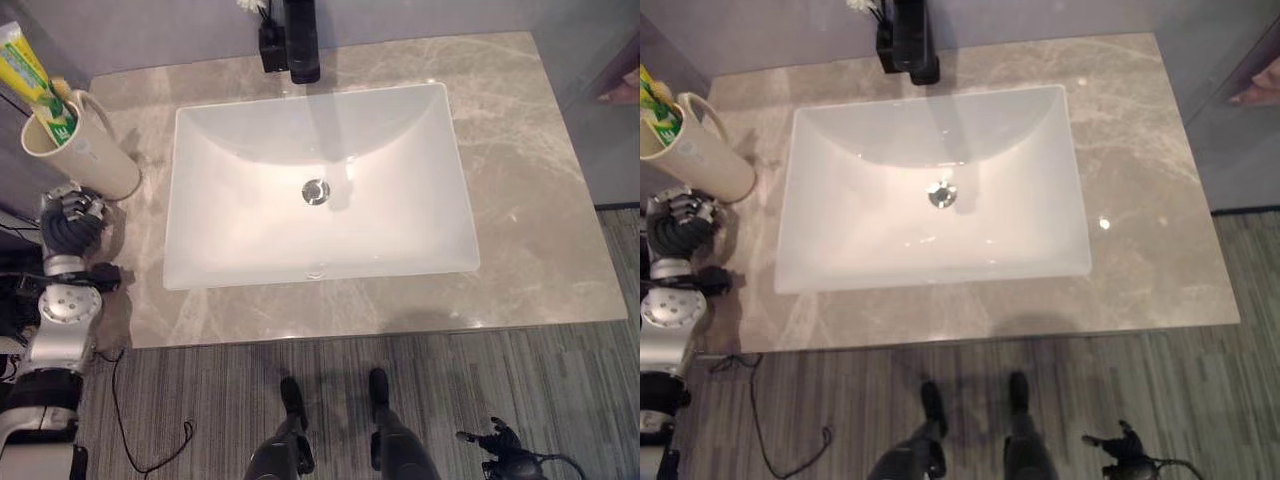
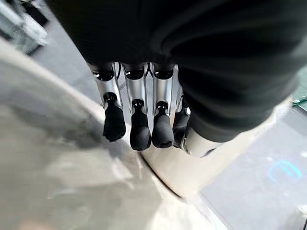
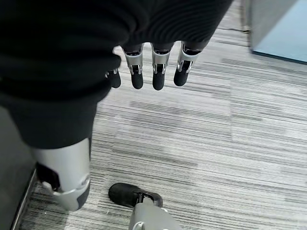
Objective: Put brush and paste in cup on sink, flatten towel.
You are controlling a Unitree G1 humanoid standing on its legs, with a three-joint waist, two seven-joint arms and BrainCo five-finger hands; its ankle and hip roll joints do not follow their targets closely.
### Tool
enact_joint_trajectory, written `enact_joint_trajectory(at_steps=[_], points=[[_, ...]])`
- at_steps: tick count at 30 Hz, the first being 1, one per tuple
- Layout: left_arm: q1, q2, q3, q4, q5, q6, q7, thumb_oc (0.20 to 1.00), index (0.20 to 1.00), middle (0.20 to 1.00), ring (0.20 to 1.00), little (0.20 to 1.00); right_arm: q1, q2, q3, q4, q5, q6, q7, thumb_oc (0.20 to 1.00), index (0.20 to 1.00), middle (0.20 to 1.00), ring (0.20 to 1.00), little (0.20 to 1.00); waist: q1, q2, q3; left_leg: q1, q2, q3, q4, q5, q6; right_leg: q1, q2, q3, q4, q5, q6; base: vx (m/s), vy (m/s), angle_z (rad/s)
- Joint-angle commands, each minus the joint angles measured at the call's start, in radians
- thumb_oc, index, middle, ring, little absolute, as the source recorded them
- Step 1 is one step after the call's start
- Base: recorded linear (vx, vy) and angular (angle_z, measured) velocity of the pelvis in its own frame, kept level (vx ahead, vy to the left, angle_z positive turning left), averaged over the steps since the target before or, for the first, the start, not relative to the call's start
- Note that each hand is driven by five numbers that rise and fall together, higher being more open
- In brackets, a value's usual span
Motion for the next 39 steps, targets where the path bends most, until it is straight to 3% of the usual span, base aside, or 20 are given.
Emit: enact_joint_trajectory(at_steps=[1,21,25,31,35,39], points=[[-0.128,0.072,-0.022,0.081,0.004,-0.03,0.034,0.2,0.2,0.2,0.2,0.2,-0.005,-0.014,-0.013,0.023,0.044,0.013,-0.017,1.0,1.0,1.0,1.0,1.0,-0.032,-0.003,-0.001,0.026,0.017,-0.004,0.013,-0.008,-0.069,-0.002,-0.072,-0.016,0.001,0.034,0.074,0.0,0.014,-0.08],[-0.515,0.156,-0.25,0.412,0.007,0.015,0.062,0.2,0.2,0.2,0.2,0.2,-0.03,0.002,0.059,-0.053,0.094,-0.016,-0.023,1.0,1.0,1.0,1.0,1.0,-0.08,-0.035,0.036,-0.015,0.027,0.043,0.013,-0.001,-0.072,-0.084,-0.064,0.03,0.001,0.073,0.091,0.0,0.014,-0.1],[-0.492,0.142,-0.238,0.366,-0.016,-0.002,0.06,0.2,0.2,0.2,0.2,0.2,-0.019,0.015,0.063,-0.065,0.1,-0.016,-0.02,1.0,1.0,1.0,1.0,1.0,-0.078,-0.04,0.039,-0.013,0.028,0.044,0.013,-0.005,-0.073,-0.081,-0.063,0.028,0.001,0.07,0.092,0.0,0.001,-0.02],[-0.328,0.133,-0.138,0.233,-0.052,-0.036,0.028,0.2,0.2,0.2,0.2,0.2,-0.015,0.011,0.045,-0.06,0.087,-0.011,-0.013,1.0,1.0,1.0,1.0,1.0,-0.062,-0.042,0.036,-0.015,0.023,0.047,0.013,-0.007,-0.069,-0.087,-0.064,0.03,0.001,0.072,0.09,0.0,0.003,-0.01],[-0.301,0.155,-0.102,0.302,-0.057,-0.023,0.027,0.2,0.2,0.2,0.2,0.2,-0.018,0.003,0.041,-0.059,0.076,-0.01,-0.008,1.0,1.0,1.0,1.0,1.0,-0.057,-0.041,0.043,-0.011,0.023,0.056,0.013,-0.01,-0.07,-0.085,-0.066,0.026,0.001,0.074,0.093,0.01,0.006,-0.01],[-0.397,0.209,-0.147,0.466,-0.032,0.014,0.029,0.2,0.2,0.2,0.2,0.2,-0.03,-0.013,0.046,-0.061,0.082,-0.013,-0.014,1.0,1.0,1.0,1.0,1.0,-0.06,-0.038,0.054,-0.021,0.021,0.056,0.013,-0.009,-0.07,-0.092,-0.067,0.022,0.001,0.077,0.098,0.02,0.024,-0.02]])
